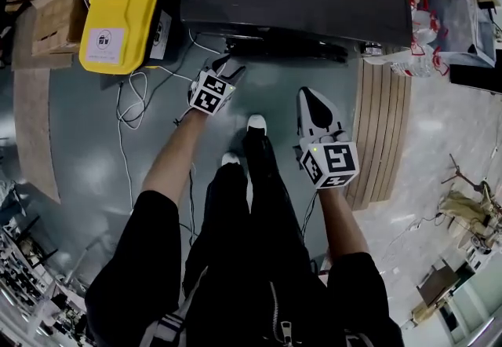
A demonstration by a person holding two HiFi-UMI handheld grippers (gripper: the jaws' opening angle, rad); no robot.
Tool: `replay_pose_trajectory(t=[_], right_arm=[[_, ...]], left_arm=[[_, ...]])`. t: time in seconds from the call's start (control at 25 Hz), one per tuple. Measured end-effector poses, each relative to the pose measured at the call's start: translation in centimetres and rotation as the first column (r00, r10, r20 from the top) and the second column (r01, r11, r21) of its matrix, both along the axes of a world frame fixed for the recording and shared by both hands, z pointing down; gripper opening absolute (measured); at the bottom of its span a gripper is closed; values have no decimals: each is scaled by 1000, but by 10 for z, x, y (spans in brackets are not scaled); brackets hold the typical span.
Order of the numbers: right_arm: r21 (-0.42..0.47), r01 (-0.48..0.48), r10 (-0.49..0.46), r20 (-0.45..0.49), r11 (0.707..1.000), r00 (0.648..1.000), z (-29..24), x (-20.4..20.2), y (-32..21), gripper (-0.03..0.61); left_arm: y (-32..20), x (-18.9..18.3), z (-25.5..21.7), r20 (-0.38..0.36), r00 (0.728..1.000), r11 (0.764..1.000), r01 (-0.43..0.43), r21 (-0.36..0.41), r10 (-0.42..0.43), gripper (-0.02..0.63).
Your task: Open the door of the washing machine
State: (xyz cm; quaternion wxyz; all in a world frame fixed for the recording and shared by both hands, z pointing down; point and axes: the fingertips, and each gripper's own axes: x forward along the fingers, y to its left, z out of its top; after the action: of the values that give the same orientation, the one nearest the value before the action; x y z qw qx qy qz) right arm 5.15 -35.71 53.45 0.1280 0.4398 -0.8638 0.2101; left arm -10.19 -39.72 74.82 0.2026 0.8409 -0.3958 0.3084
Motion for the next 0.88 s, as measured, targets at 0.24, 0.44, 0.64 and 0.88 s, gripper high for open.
replay_pose_trajectory(t=[0.24, 0.44, 0.64, 0.88], right_arm=[[-28, -2, 2, -14, 1000, 1000, 21, -4, -9, 3], [-51, -26, 25, -16, 998, 1000, 33, -11, -6, 3], [-64, -69, 67, -26, 996, 997, 43, -4, 6, 3], [-69, -129, 127, -29, 989, 991, 50, 9, 26, 3]], left_arm=[[-10, -3, 44, 17, 999, 998, -39, -55, 40, 227], [-23, -5, 69, 53, 988, 987, -142, -70, 146, 202], [-21, -4, 80, 79, 970, 973, -226, -56, 230, 127], [-21, -5, 76, 88, 977, 980, -191, -51, 195, 115]])
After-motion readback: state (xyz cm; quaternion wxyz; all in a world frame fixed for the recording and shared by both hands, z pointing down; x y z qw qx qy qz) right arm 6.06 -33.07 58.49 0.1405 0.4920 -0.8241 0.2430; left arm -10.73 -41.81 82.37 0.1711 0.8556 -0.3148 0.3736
